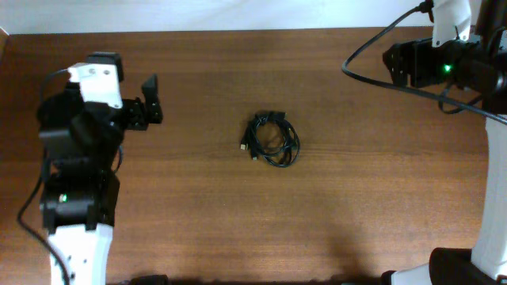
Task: Untangle cables
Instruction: 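Move the left gripper down onto the black cable bundle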
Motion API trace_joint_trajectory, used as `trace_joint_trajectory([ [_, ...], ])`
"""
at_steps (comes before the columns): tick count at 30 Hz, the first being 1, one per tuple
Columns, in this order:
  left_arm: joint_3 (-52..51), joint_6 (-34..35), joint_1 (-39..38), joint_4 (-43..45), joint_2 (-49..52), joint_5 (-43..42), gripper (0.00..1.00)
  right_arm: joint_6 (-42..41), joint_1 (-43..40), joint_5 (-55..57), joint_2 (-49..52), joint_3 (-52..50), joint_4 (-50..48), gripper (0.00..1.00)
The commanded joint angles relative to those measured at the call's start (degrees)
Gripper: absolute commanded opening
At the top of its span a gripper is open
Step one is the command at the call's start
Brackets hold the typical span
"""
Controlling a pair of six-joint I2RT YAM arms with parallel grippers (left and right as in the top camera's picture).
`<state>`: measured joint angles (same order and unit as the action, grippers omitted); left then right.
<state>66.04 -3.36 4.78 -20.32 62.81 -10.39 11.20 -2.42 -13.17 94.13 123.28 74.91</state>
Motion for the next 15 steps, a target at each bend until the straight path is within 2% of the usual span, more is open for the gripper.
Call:
trace_joint_trajectory([
  [1,-0.94,0.44,-3.39,5.46,8.63,-13.97,0.99,0.59,2.34,-1.16,-0.33,-0.35,-0.15,0.88],
  [8,-0.9,0.98,-10.45,10.14,27.19,-14.1,0.99,1.09,4.33,-1.14,-0.11,-0.35,1.14,0.88],
  [15,-0.9,-1.05,-16.28,16.02,32.57,-13.57,0.99,2.29,4.28,1.86,-0.11,-0.35,0.68,0.88],
])
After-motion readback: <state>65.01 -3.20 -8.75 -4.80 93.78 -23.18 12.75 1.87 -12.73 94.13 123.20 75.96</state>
